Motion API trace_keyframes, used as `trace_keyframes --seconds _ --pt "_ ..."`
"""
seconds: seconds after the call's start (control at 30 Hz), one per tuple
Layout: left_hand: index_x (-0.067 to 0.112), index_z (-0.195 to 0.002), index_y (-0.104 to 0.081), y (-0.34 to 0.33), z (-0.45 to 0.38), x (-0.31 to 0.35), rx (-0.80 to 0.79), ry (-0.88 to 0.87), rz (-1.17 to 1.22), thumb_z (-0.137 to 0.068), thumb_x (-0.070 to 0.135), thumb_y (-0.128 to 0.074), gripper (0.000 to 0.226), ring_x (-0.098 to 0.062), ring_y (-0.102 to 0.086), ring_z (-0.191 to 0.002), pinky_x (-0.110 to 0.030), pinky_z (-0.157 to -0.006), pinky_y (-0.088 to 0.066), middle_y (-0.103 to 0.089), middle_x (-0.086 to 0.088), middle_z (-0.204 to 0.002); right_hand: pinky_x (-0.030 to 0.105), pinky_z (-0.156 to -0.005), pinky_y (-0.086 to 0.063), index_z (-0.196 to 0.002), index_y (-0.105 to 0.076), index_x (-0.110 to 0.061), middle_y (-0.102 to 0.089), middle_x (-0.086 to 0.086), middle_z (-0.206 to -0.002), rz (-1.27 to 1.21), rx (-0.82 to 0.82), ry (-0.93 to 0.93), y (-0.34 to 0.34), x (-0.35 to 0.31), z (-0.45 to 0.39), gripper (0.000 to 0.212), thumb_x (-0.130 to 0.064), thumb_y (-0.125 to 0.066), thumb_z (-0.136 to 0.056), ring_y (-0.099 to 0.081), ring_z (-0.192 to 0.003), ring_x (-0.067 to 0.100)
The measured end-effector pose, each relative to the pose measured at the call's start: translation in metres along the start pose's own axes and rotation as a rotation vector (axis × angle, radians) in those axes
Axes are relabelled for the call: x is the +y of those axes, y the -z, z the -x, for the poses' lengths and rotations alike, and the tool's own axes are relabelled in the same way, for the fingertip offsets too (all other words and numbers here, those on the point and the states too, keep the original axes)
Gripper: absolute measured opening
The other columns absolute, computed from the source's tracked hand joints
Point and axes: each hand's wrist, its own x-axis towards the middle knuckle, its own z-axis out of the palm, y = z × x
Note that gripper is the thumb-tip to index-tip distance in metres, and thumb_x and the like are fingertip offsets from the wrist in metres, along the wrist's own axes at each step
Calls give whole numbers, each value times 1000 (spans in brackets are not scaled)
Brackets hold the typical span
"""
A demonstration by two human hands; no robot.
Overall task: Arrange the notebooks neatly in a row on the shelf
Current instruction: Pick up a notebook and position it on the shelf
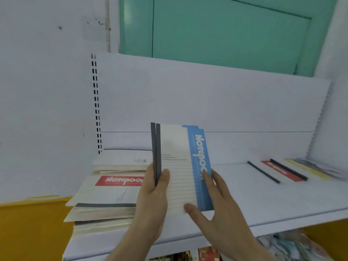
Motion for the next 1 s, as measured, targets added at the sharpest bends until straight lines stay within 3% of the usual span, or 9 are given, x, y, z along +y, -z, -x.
trace_keyframes --seconds 0.1,0.27,0.4,0.53,0.63,0.73,0.9,1.0 --pt "36 -110 -67 -29 2 -18 -63 78 21 -104 26 -47 23 -21 -68 -108 -51 -97 -53 -74 4 -110 17 -111 -23 -145 14 -52 22 -34 -148 56 -59 -78 22 23 12 104 -78 -55 -71 -12 -122 -14" --pt "30 -105 -64 -91 9 -46 -107 168 -40 -106 31 -43 21 -18 -70 -99 -47 -91 -56 -75 6 -100 16 -109 -25 -149 -2 -43 6 -34 -148 144 -22 -137 66 76 28 101 -73 -61 -73 -15 -117 -14" --pt "29 -102 -59 -145 7 -68 -145 119 -314 -106 38 -37 24 -10 -66 -92 -34 -84 -53 -71 8 -98 14 -103 -29 -149 -9 -40 -4 -32 -145 159 29 -203 95 121 35 98 -69 -64 -74 -16 -109 -13" --pt "28 -123 -47 -205 0 -105 -113 -73 -695 -106 34 -34 23 -5 -62 -90 -32 -82 -55 -64 10 -106 23 -112 -28 -150 -2 -40 6 -24 -155 204 32 -257 119 182 32 101 -73 -60 -74 -19 -132 -3" --pt "30 -134 -39 -253 1 -131 -49 -145 -785 -103 31 -41 31 -13 -63 -94 -34 -83 -58 -61 9 -114 25 -114 -24 -151 -2 -36 2 -18 -157 234 1 -231 141 233 23 99 -75 -54 -77 -16 -138 4" --pt "35 -126 -42 -283 -5 -152 -105 -141 -866 -100 31 -47 28 -11 -62 -93 -34 -83 -58 -63 12 -112 26 -116 -17 -151 -7 -34 -4 -15 -158 287 -41 -182 161 277 12 96 -76 -51 -78 -13 -140 7" --pt "28 -119 -55 -296 -30 -167 -164 -126 -1080 -96 26 -51 24 -13 -63 -91 -33 -82 -56 -68 8 -106 28 -117 -15 -151 -15 -30 -14 -11 -156 368 -124 -55 165 334 -20 97 -80 -48 -75 -15 -141 10" --pt "25 -126 -51 -301 -49 -179 -185 -104 -1150 -96 25 -50 30 -17 -64 -96 -36 -84 -55 -68 3 -111 27 -117 -17 -151 -19 -27 -19 -9 -154 389 -128 10 150 354 -45 96 -80 -47 -76 -18 -140 12"
